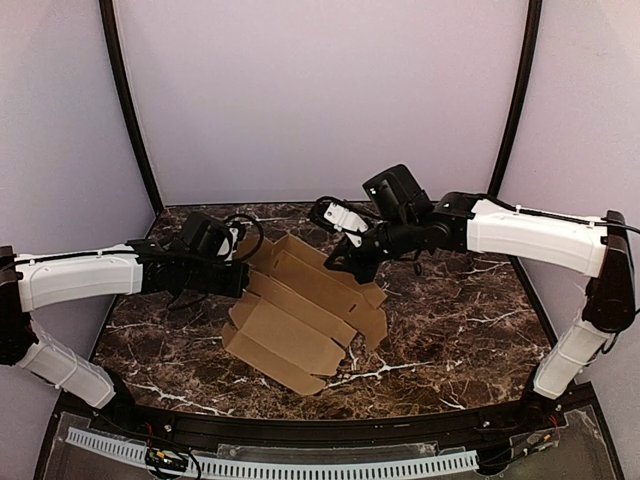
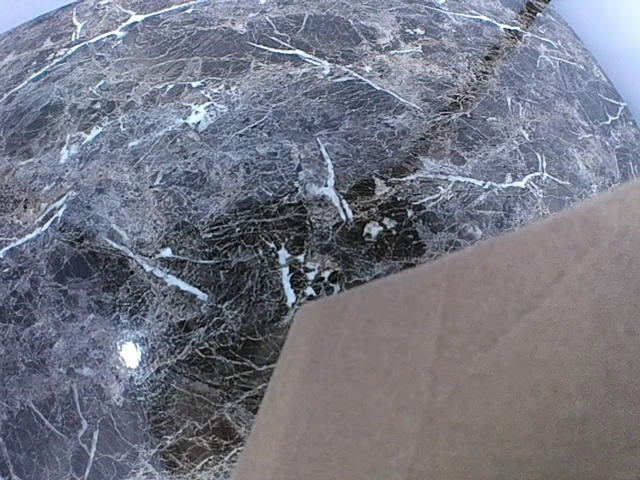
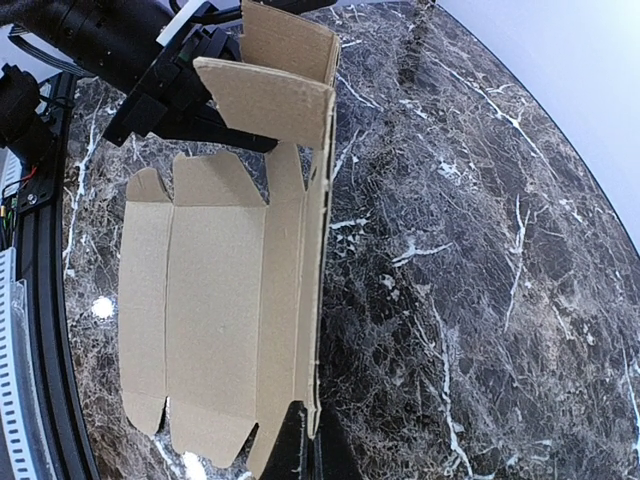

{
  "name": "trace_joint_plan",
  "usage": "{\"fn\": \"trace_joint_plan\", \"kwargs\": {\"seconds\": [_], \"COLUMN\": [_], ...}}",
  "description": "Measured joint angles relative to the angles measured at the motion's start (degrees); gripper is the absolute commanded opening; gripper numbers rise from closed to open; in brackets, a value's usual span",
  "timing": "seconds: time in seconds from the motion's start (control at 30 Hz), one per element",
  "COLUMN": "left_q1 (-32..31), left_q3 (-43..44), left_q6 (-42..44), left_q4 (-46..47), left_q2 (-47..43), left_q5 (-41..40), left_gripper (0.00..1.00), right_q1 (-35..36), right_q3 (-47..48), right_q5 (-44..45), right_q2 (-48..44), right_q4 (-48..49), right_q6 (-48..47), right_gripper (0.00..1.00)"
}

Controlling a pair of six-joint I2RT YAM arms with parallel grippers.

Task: Fold the paper box

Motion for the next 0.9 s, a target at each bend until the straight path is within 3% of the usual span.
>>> {"fn": "trace_joint_plan", "kwargs": {"seconds": [0.9], "left_q1": [0.0], "left_q3": [0.8], "left_q6": [5.0], "left_q4": [-2.1], "left_q2": [-0.6], "left_q5": [-3.4], "left_gripper": [0.04], "right_q1": [0.7], "right_q3": [-0.1], "right_q5": [2.0], "right_q2": [-0.3], "right_q4": [0.4], "right_q6": [1.5], "right_gripper": [0.00]}}
